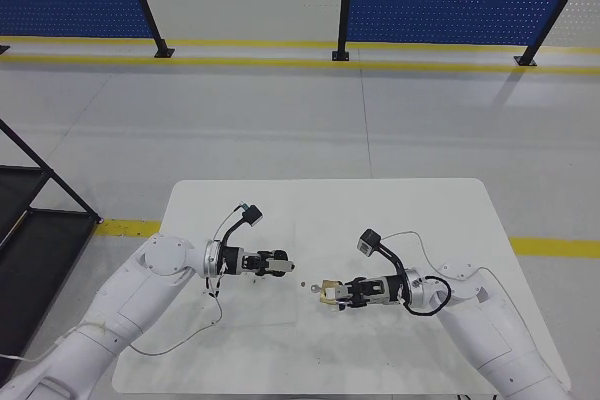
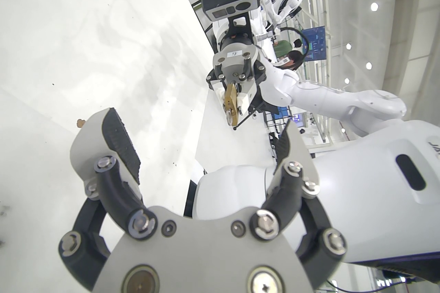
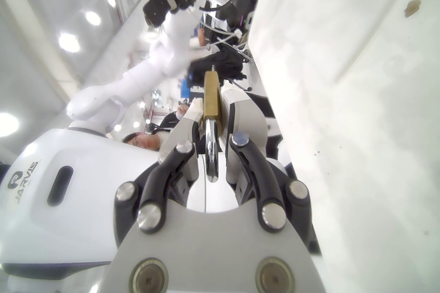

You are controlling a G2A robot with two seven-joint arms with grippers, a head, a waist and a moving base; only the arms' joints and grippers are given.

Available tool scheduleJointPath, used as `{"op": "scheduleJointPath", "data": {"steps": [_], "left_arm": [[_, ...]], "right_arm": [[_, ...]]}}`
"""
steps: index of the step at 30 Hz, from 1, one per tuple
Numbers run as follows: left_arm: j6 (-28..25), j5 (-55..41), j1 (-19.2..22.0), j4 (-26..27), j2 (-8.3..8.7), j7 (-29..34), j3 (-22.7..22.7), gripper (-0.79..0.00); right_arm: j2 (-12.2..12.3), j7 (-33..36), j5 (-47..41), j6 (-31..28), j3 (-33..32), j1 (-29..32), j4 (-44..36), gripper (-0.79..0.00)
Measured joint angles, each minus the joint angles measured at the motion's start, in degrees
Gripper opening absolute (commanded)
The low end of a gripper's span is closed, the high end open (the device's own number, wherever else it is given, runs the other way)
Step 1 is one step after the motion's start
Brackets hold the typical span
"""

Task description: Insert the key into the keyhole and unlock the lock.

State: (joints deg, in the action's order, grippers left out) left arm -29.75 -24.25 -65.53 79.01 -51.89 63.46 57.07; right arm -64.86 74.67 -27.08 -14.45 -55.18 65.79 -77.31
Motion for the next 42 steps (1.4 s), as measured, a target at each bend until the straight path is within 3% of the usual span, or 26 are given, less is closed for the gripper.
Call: {"op": "scheduleJointPath", "data": {"steps": [10, 22, 23, 25, 27, 28, 33, 42], "left_arm": [[1.14, -0.15, -0.92, 1.47, -0.16, -1.01, -0.31, 0.0], [2.47, -8.55, -0.85, 0.8, -1.23, 5.47, -2.27, 0.0], [2.46, -8.72, -0.76, 0.68, -1.37, 5.79, -2.58, -0.022], [2.38, -8.82, -0.65, 0.49, -1.56, 5.94, -2.9, -0.145], [2.41, -8.9, -0.6, 0.46, -1.74, 6.07, -3.2, -0.36], [2.48, -8.88, -0.59, 0.45, -1.81, 6.12, -3.3, -0.4], [3.02, -8.56, -0.57, 0.39, -2.06, 6.19, -3.47, -0.483], [3.45, -7.11, -1.61, 1.32, -2.36, 3.85, -3.26, -0.496]], "right_arm": [[0.0, 0.0, 0.0, 0.0, 0.0, 0.0, 0.0, -0.785], [0.0, 0.0, 0.0, 0.0, 0.0, 0.0, 0.0, -0.785], [0.0, 0.0, 0.0, 0.0, 0.0, 0.0, 0.0, -0.785], [0.0, 0.0, 0.0, 0.0, 0.0, 0.0, 0.0, -0.785], [0.0, 0.0, 0.0, 0.0, 0.0, 0.0, 0.0, -0.785], [0.0, 0.0, 0.0, 0.0, 0.0, 0.0, 0.0, -0.785], [0.0, 0.0, 0.0, 0.0, 0.0, 0.0, 0.0, -0.785], [0.0, 0.0, 0.0, 0.0, 0.0, 0.0, 0.0, -0.785]]}}
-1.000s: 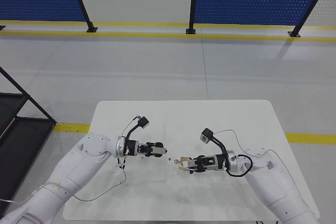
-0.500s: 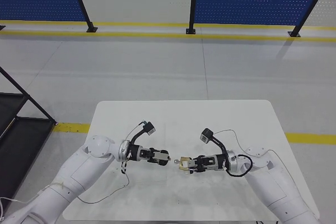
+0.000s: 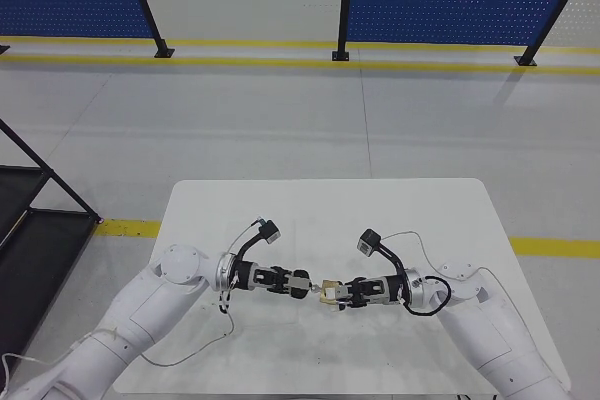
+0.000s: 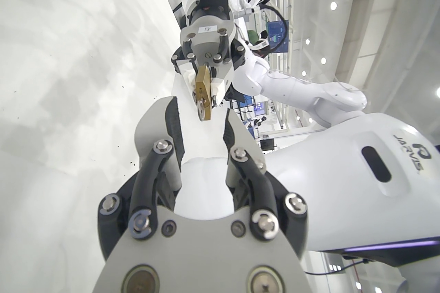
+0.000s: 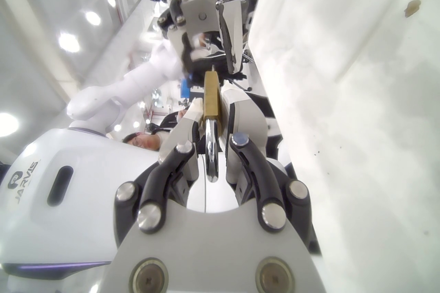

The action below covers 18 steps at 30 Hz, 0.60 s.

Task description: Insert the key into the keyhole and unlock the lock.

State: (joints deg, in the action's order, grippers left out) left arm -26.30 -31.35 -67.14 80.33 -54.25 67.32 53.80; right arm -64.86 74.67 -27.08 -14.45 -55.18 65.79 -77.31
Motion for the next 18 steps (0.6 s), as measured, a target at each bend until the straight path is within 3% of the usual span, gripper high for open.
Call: {"op": "scheduleJointPath", "data": {"steps": [12, 18], "left_arm": [[1.13, 0.15, -1.27, 1.26, -0.36, -1.22, 0.23, -0.508], [1.31, 0.22, -1.95, 1.55, -0.5, -1.43, 0.39, -0.579]], "right_arm": [[0.0, 0.0, 0.0, 0.0, 0.0, 0.0, 0.0, -0.785], [0.0, 0.0, 0.0, 0.0, 0.0, 0.0, 0.0, -0.785]]}}
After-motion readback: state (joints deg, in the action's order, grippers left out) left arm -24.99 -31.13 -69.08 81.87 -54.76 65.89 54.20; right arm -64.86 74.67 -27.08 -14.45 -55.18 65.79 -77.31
